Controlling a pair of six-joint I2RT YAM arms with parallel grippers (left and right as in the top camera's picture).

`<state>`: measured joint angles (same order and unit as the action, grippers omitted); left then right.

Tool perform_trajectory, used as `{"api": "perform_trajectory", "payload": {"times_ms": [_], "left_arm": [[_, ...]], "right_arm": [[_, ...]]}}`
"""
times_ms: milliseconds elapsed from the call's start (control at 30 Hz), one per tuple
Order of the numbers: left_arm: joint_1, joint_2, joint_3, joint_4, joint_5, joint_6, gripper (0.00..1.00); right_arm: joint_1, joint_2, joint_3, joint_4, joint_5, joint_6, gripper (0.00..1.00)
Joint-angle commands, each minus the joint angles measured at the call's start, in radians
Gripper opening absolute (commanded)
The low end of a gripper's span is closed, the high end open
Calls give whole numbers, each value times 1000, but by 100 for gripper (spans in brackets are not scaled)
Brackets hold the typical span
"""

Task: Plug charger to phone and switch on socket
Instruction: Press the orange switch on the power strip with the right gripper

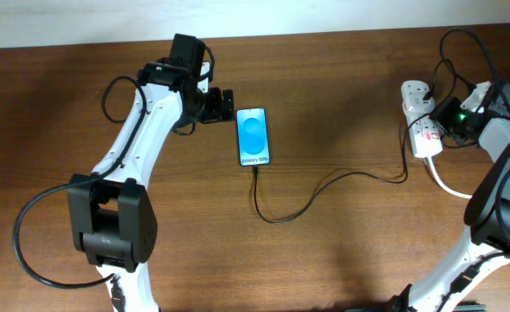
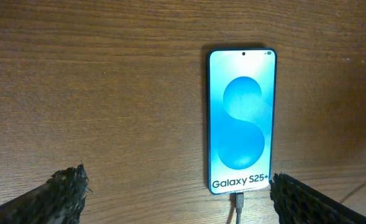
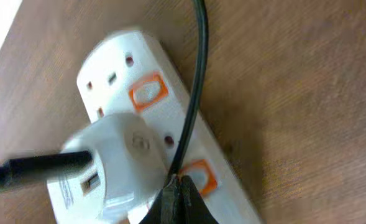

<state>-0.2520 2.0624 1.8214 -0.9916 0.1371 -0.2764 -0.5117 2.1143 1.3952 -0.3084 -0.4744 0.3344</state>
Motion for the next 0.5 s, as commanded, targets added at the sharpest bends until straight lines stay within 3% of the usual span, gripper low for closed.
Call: {"api": "perform_trajectory", "payload": {"times_ms": [0, 467], "left_arm": [[3, -13, 8, -1, -15, 2, 99], [3, -13, 8, -13, -15, 1, 99]], "right_arm": [[47, 37, -13, -44, -139, -8, 4], [-27, 6, 141, -122, -6, -8, 4]]}}
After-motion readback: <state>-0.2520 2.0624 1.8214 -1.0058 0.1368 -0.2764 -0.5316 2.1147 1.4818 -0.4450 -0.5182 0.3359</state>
